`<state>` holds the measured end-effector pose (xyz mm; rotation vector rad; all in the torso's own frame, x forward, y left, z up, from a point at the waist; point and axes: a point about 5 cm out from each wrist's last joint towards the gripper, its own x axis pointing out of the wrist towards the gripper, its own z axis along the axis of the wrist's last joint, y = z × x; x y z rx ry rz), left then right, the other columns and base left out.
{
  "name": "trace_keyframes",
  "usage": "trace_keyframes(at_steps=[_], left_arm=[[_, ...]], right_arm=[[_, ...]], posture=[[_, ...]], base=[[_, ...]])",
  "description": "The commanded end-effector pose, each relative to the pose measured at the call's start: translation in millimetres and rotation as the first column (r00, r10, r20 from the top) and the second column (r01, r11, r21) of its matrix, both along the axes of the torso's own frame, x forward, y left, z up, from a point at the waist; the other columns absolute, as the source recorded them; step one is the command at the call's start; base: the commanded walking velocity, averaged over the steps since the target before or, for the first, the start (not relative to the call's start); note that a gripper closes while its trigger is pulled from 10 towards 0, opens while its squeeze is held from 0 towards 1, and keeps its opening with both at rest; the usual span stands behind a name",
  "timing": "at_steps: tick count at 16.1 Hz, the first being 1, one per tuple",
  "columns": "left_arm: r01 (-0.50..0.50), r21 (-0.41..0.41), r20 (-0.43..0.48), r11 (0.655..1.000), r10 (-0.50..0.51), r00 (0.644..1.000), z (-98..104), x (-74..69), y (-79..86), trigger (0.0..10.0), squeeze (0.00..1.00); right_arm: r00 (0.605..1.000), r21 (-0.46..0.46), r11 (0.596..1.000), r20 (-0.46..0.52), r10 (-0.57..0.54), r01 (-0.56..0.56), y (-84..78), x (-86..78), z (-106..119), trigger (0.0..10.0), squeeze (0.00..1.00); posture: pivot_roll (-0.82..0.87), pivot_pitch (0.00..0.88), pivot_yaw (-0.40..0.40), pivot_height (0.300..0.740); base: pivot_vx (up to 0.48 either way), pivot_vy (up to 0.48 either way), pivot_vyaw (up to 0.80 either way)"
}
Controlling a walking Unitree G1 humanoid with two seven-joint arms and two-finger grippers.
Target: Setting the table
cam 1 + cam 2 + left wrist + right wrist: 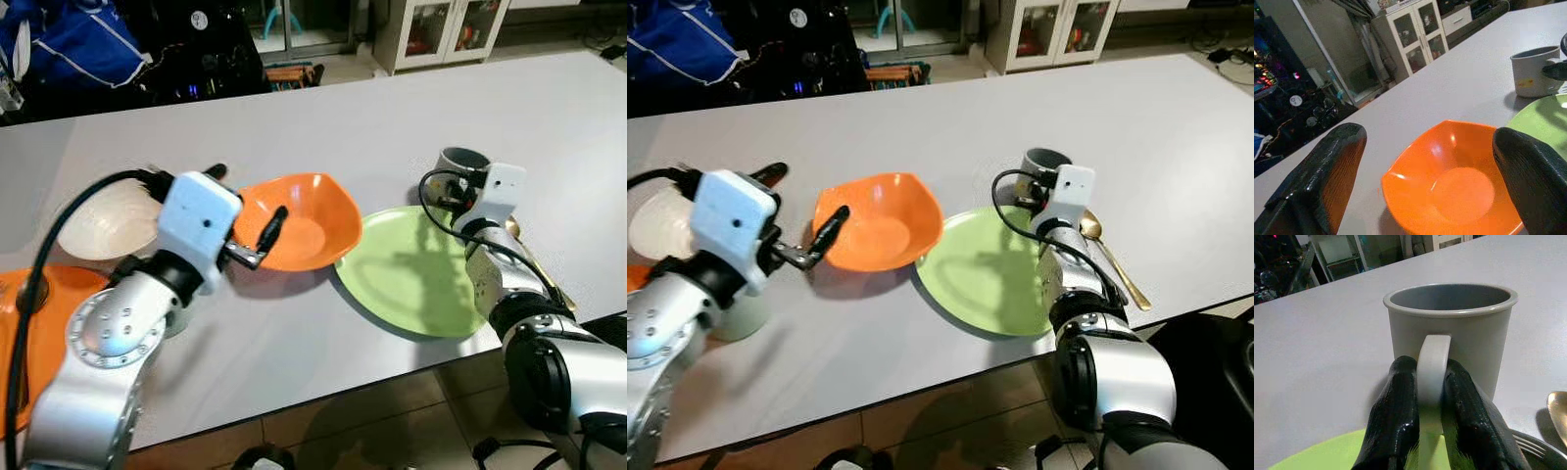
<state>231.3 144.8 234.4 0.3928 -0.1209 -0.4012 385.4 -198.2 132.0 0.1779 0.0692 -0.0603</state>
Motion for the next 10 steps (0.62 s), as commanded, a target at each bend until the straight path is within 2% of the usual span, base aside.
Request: trace_keyframes(at_steps=[1,10], left_arm=[[0.005,0.007,-0.002,1.000,-0.005,1.000,1.4,-3.1,1.6,10.0,0.00],[0.005,0.007,-0.002,1.000,-0.005,1.000,1.4,-3.1,1.6,10.0,0.00]], right_arm=[[1.000,0.002,1.000,0.000,0.002,-0.002,0.9,2.2,3.7,10.0,0.00],[1.000,0.002,1.000,0.000,0.002,-0.002,0.9,2.2,3.7,10.0,0.00]], posture=[[0.39,0.125,0.038,0.740],[0.39,0.125,0.038,0.740]], base=[[0.000,0.000,0.00],[0.000,0.000,0.00]])
